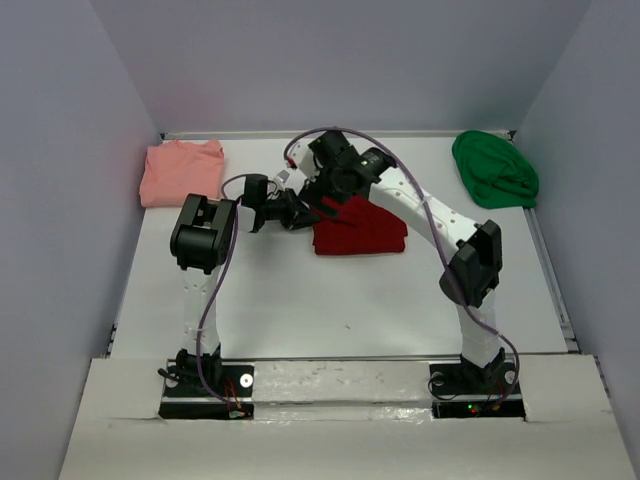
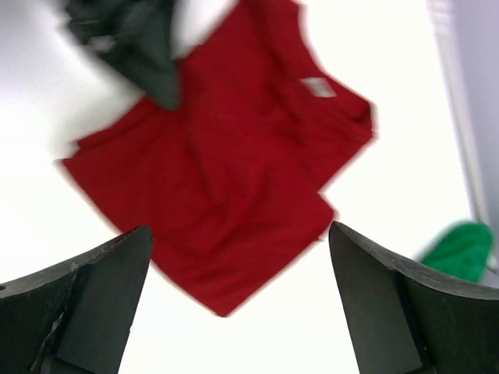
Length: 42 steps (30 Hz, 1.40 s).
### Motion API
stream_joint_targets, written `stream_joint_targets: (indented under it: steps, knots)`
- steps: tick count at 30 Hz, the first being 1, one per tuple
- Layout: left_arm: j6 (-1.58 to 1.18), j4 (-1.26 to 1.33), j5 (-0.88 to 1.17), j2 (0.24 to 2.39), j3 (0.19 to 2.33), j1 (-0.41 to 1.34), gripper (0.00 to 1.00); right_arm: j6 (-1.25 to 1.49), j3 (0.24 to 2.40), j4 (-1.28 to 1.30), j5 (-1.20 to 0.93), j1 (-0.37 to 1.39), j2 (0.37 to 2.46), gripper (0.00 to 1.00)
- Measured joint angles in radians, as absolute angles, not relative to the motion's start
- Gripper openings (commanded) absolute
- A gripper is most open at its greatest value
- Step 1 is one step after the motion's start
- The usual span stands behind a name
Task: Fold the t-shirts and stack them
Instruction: Put the neatly folded tshirt into the corner of the board with the left arm
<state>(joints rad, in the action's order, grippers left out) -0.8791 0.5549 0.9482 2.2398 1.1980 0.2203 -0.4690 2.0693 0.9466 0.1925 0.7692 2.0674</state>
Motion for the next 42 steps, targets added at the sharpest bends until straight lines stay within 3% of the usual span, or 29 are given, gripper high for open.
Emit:
stream_joint_targets:
  steps: [6, 11, 18, 28, 42]
  knots:
    - [-0.705, 0.347, 0.893, 2.229, 1.319, 0.214, 0.0, -0.486, 2.002, 0.815, 0.309, 0.567, 1.963, 1.0]
    - [-0.543, 0.149, 0.833, 2.229, 1.451, 0.203, 0.0, -0.508, 1.737, 0.706, 0.381, 0.376, 1.93, 1.0]
    - [-0.317, -0.059, 0.74, 2.214, 1.5, 0.14, 0.0, -0.527, 1.545, 0.663, 0.392, 0.395, 1.928, 1.0]
    - [-0.05, -0.344, 0.637, 2.209, 1.614, 0.005, 0.0, -0.528, 1.521, 0.614, 0.392, 0.405, 1.86, 1.0]
    - [0.115, -0.538, 0.316, 2.185, 1.761, 0.016, 0.0, -0.514, 1.397, 0.593, 0.357, 0.405, 1.814, 1.0]
